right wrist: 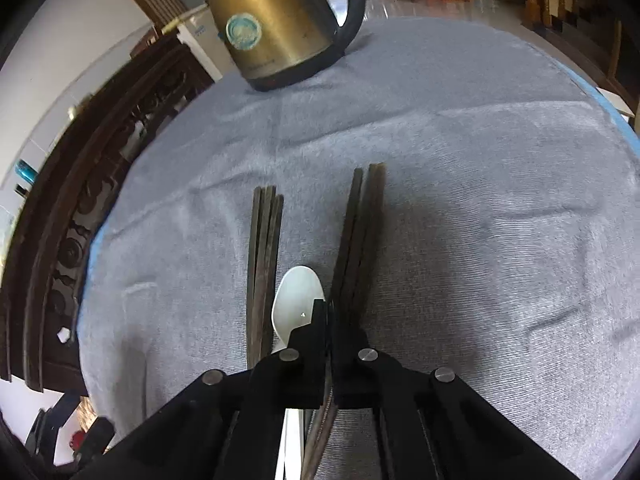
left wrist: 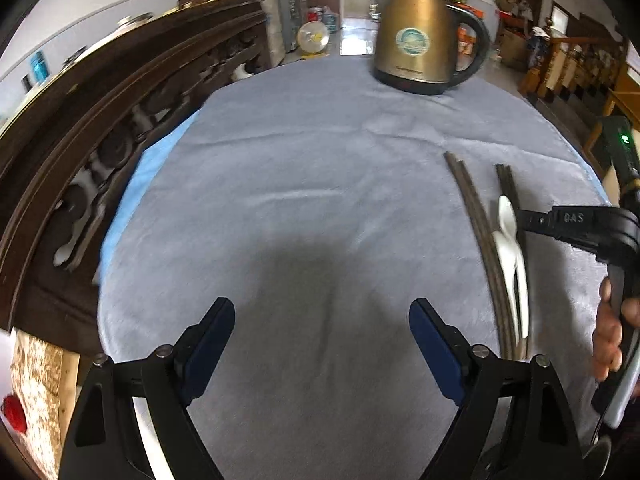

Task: Organize utensils
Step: 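Grasp a white plastic spoon with the right gripper, then grasp a second white spoon with the left gripper while the right gripper holds its spoon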

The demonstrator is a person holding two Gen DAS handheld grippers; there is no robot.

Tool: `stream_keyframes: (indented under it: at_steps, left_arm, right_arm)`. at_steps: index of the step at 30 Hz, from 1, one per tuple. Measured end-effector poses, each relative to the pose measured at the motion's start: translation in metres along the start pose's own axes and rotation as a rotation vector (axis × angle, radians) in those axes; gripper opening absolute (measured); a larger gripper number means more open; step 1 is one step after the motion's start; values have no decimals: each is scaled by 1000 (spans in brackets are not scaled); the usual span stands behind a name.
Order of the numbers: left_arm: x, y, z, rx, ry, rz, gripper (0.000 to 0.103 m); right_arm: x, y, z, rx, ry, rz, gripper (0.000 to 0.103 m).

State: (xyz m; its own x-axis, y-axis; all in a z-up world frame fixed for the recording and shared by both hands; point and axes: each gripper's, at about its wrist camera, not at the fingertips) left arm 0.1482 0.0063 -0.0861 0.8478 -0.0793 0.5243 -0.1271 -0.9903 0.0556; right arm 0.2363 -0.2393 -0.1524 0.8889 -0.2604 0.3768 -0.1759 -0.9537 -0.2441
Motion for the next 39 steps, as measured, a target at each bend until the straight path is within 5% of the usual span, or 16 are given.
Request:
stream_keyframes:
  at_steps: [4,8,10,12,14,16,20,27,37,39]
  left_arm:
    - [13,20,15,-17,-24,51,89]
    - [16,24,18,-25,-30,24,89]
    - [14,23,18,-21,-33,17,89]
    - [11,20,20,-17,-41,10,89]
    - [8,18,22,-11,-52,3,89]
    - [3,16,22,-8,-59,-1,89]
    - [3,14,23,-1,-62,-2,89]
    - [9,25,23,-32,-47,32,89]
    - [30,97,45,-216,-69,254,89]
    - [34,109,51,-257,-79,285,82]
  right_arm:
    - [-6,14,-13,52,42,22,2]
    - [-3,16,-11,164,-12,20,10]
    - [2,11,-9,177,-10,16,48]
    - [9,5,-7,186,6,16,69]
    - [15,-3,-2,162,28,-4,67]
    - [19,-11,11,127,-16,-33,49]
    - [18,-23,13,27,-1,-125,33]
    - [14,-8,7,3,-1,-117,31]
    - [-9,36,-26,-78,69,-86,31]
    - [-13,45,-27,-84,63,-79,31]
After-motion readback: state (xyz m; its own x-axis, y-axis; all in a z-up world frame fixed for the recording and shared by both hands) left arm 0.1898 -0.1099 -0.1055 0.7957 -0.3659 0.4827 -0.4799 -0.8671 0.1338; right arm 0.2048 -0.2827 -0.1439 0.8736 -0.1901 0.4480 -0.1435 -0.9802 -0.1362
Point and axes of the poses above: each gripper's, at about its wrist camera, not at the fingertips, and z roughly the way its jaws point, y to its right, x to its top, and after that the axes turned 6 degrees about -x, right-handed
